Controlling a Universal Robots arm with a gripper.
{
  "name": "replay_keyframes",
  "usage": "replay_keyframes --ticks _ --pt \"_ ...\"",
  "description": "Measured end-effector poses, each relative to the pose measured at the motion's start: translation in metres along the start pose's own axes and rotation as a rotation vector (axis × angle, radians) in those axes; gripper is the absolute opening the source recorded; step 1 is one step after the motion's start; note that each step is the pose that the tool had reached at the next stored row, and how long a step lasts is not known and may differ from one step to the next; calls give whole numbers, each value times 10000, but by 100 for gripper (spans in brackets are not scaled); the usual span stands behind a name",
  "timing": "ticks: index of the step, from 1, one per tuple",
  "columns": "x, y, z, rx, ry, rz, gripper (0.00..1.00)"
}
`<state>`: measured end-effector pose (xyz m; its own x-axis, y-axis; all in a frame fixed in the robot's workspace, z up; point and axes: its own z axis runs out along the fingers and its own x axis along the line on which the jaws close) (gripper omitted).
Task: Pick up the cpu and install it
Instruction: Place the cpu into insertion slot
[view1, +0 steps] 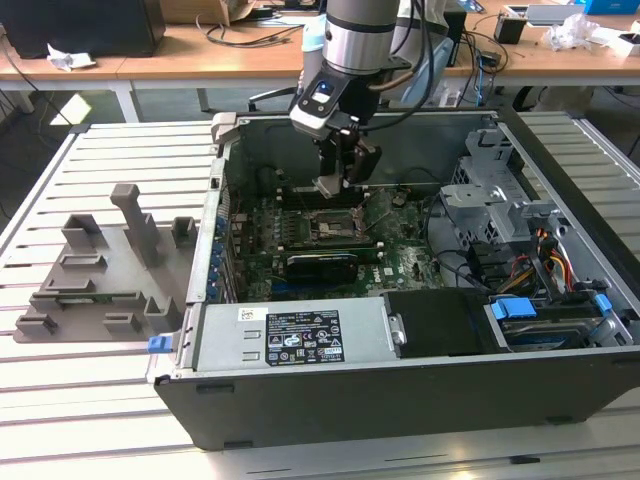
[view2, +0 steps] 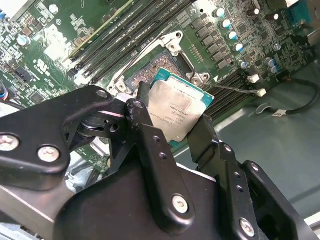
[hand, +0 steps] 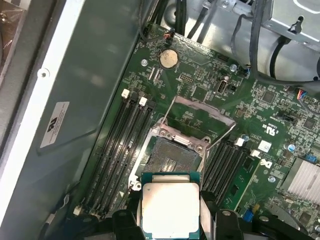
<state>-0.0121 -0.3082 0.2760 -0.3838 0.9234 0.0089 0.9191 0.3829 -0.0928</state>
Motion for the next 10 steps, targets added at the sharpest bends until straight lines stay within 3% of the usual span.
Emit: replay_keyframes --ticks 3,10 --pt "0 0 1 15 -12 342 54" --pt "0 0 0 77 -116 1038 54"
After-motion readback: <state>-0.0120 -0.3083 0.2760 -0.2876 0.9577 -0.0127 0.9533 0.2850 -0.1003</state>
